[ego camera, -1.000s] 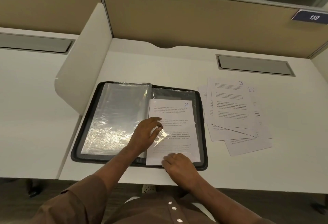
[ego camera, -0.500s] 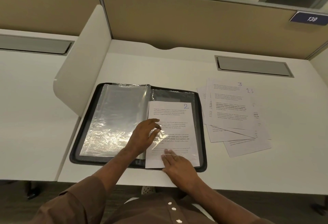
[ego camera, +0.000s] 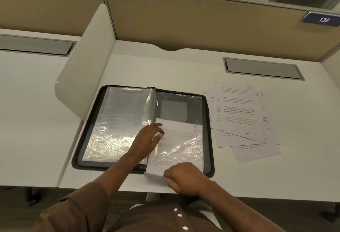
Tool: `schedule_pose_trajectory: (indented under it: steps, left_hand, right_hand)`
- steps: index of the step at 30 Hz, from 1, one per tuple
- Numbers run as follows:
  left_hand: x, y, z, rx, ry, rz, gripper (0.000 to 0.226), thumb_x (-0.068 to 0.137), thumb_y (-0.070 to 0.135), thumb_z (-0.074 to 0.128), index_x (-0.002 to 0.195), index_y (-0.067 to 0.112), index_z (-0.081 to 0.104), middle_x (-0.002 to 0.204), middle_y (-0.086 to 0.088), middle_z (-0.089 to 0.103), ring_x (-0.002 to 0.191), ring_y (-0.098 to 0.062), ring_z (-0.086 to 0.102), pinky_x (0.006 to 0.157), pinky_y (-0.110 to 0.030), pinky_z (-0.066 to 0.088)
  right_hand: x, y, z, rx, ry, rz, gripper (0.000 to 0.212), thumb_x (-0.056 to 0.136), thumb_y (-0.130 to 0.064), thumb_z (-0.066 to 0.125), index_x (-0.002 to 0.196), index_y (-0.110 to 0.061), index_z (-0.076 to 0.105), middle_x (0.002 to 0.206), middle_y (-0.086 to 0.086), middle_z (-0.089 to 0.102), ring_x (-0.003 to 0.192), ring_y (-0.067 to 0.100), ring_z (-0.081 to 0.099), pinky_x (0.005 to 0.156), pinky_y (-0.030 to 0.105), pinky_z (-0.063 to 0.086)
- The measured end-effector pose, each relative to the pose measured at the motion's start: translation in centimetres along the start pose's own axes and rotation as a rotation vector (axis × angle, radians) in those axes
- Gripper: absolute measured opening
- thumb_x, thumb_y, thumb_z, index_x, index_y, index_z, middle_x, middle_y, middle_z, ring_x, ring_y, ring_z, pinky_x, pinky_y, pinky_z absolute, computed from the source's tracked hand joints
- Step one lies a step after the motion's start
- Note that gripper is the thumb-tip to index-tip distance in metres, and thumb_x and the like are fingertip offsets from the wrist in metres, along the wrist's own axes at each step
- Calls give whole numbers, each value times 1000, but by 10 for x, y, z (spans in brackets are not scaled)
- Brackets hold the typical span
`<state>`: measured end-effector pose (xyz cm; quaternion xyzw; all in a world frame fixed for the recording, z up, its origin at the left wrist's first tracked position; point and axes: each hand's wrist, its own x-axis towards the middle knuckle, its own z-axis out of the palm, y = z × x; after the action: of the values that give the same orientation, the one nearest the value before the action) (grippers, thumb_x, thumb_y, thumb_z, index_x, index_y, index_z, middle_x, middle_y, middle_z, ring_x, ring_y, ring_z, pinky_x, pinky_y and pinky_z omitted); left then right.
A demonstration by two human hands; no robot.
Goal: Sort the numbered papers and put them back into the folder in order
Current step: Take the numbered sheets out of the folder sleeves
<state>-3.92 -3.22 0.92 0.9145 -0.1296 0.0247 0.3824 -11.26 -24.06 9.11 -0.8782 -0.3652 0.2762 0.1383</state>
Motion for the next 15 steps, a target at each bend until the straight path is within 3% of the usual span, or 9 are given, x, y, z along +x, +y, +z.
schedule_pose_trajectory:
  steps: [2, 5, 7, 9, 12, 15]
  left_hand:
    - [1, -2, -3, -24, -14, 0, 32, 100, 46, 42, 108, 26, 67, 138, 10, 58, 121, -8, 55, 97, -33, 48]
    - [3, -6, -5, -151, -27, -1, 30, 100, 44, 47, 106, 24, 69, 132, 9, 61, 121, -4, 57, 95, -32, 50]
    - [3, -6, -4, -304, -5, -69, 29, 99, 42, 51, 108, 22, 70, 124, 11, 65, 117, -7, 61, 93, -33, 52]
    - [4, -5, -5, -400, 37, -147, 30, 98, 41, 51, 112, 22, 70, 117, 12, 68, 112, -10, 65, 92, -32, 52]
    - [6, -4, -7, -459, 66, -177, 29, 99, 37, 51, 108, 19, 71, 110, 7, 71, 105, -13, 68, 88, -24, 51]
    - [6, -5, -6, -453, 83, -203, 29, 99, 35, 51, 108, 17, 72, 110, 7, 72, 105, -10, 68, 90, -28, 53]
  right_hand:
    - [-4, 0, -23, 178, -50, -56, 28, 102, -33, 51, 96, -13, 70, 89, 5, 70, 78, 16, 60, 76, 33, 48]
    - [-11, 8, -61, 464, -49, -96, 32, 101, -19, 57, 72, -5, 57, 66, 6, 52, 61, 14, 47, 64, 28, 37]
    - [-16, 18, -89, 634, 8, -63, 33, 100, -13, 59, 69, -5, 54, 65, 4, 44, 61, 12, 42, 61, 26, 34]
    - [-21, 35, -116, 764, 124, 43, 28, 100, -9, 60, 72, -12, 63, 67, -4, 53, 62, 8, 49, 58, 22, 37]
    - [-28, 76, -149, 740, 339, 248, 19, 97, -8, 62, 81, -5, 71, 70, -4, 65, 62, 11, 58, 60, 25, 43]
    - [-36, 114, -171, 563, 448, 512, 22, 97, -5, 53, 91, -13, 73, 75, -3, 76, 70, 20, 72, 62, 31, 51]
